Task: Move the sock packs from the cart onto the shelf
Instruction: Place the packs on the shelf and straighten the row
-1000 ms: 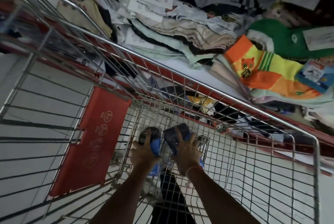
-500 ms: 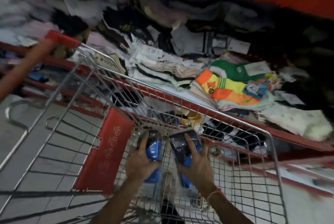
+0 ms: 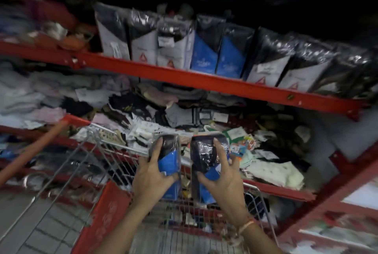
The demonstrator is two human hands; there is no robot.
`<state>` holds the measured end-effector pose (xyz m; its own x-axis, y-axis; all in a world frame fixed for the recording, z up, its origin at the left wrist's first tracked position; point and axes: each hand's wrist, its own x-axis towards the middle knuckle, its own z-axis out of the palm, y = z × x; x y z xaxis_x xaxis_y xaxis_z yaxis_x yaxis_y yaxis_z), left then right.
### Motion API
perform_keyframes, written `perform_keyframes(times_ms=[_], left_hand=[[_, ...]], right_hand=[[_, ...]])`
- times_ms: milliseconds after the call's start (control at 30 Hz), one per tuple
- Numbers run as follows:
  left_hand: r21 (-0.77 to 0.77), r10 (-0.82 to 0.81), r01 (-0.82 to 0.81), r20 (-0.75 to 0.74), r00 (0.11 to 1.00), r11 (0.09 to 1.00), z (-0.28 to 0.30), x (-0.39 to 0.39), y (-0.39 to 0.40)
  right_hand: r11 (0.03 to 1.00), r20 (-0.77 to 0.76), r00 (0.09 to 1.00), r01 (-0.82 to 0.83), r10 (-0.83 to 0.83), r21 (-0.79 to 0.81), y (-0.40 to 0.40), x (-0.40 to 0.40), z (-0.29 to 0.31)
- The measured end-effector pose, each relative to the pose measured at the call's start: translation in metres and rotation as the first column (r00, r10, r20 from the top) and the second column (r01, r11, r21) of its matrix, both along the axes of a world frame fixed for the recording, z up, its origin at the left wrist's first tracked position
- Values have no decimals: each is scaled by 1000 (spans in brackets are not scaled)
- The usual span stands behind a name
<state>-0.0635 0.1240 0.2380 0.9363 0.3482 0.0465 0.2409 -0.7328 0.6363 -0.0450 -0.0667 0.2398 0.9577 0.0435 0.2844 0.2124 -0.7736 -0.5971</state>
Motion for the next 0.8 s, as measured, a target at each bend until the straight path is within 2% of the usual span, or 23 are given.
perform_keyframes(times_ms=[233,333,467,567,700,733,800], left_hand=[[73,-29,6,308,951,997,95,56,-17],[134,-31,-31,436,900,990,132,83,-27],[122,-2,-86,585,811,989,182,120,-40],[116,-21,-68,630,776,991,193,127,-45],[92,38,-132,665,746,987,194,138,-57],[109,45,-179,724,688,978,211,198,-74],[97,33,-139,692,721,986,225,218,-80]], right_hand=[[995,283,958,31,-56,94,-13,39,93],[987,385,920,17,-78,157,-18,62,132],[981,501,858,20,-115,191,-18,99,176],[983,523,843,43,-130,176,-11,110,180],[975,481,852,134,-206,180,3,124,178],[970,557,795,168,-238,175,-3,184,197],[972,576,784,164,-233,170,-4,209,211]])
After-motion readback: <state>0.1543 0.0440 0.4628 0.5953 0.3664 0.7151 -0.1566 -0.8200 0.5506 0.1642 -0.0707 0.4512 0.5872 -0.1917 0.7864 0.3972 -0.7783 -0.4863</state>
